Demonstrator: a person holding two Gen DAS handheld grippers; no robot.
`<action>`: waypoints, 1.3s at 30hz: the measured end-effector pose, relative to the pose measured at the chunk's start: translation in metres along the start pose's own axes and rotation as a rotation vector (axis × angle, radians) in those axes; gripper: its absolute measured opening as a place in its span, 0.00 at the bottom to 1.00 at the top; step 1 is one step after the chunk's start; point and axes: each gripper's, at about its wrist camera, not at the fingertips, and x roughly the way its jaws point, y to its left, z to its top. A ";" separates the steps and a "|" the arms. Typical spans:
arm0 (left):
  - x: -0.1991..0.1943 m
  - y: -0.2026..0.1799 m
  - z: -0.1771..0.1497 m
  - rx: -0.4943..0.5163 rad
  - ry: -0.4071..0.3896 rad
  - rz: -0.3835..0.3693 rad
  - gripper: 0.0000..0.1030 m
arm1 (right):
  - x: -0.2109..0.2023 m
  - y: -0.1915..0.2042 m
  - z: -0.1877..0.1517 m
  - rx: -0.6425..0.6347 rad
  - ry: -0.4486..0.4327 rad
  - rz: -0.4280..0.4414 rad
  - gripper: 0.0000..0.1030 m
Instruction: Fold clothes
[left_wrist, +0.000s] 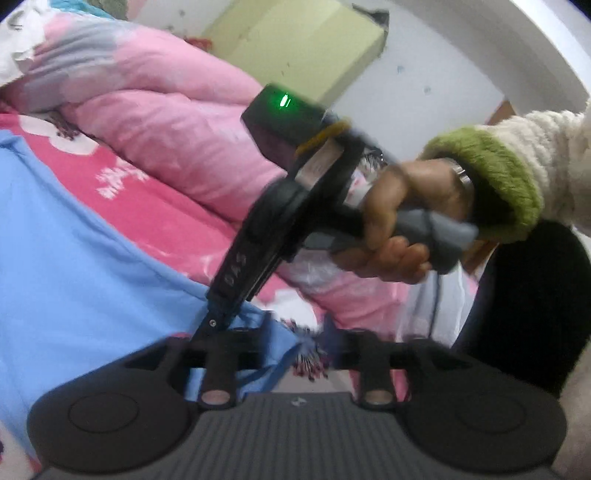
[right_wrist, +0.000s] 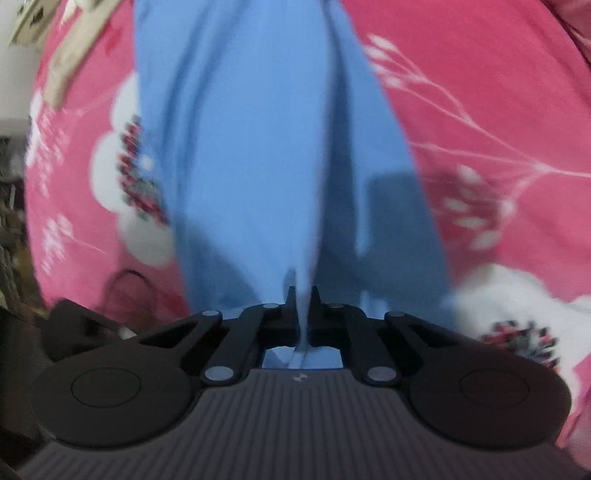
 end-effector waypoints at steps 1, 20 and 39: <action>0.001 -0.002 0.000 0.021 0.026 0.018 0.42 | 0.005 -0.011 -0.004 -0.040 -0.016 -0.009 0.02; 0.029 -0.017 -0.030 0.024 0.532 0.481 0.43 | 0.036 -0.128 -0.035 -0.048 -0.070 0.530 0.32; 0.052 -0.047 -0.060 0.360 0.690 0.612 0.25 | 0.038 -0.138 -0.063 -0.049 -0.124 0.489 0.11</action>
